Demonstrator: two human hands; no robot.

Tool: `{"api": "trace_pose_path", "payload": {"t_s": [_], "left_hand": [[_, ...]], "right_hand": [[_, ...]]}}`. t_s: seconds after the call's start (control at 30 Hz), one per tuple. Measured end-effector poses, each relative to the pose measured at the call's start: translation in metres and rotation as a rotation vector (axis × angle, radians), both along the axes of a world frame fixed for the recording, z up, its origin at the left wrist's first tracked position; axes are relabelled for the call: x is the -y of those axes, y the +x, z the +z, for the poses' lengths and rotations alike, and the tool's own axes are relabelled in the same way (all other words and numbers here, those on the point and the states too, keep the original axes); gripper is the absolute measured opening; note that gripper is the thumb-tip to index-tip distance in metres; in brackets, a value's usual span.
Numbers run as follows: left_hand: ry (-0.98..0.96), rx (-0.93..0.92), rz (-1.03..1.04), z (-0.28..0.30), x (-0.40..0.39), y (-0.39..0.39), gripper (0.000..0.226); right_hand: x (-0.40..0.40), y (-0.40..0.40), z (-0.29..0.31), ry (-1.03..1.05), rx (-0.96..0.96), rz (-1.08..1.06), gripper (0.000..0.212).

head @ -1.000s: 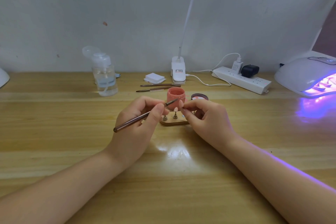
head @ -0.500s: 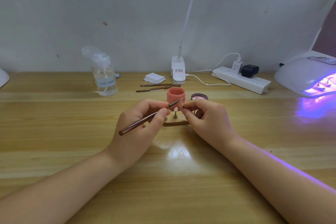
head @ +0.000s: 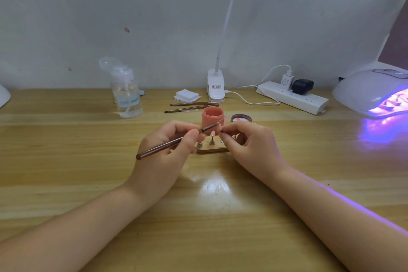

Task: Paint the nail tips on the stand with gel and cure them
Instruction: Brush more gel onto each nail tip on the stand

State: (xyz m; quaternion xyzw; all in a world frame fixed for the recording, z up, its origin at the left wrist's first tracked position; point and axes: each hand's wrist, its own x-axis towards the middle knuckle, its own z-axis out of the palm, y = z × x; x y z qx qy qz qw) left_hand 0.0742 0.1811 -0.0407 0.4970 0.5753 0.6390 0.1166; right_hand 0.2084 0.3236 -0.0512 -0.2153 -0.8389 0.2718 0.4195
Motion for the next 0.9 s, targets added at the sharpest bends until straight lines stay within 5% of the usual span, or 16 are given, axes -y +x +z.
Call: {"api": "trace_pose_path", "payload": {"t_s": [0.9], "left_hand": [[0.031, 0.140, -0.018, -0.0002, -0.0027, -0.0028, 0.010]], "right_hand": [[0.0009, -0.0007, 0.0014, -0.042, -0.021, 0.043, 0.014]]}}
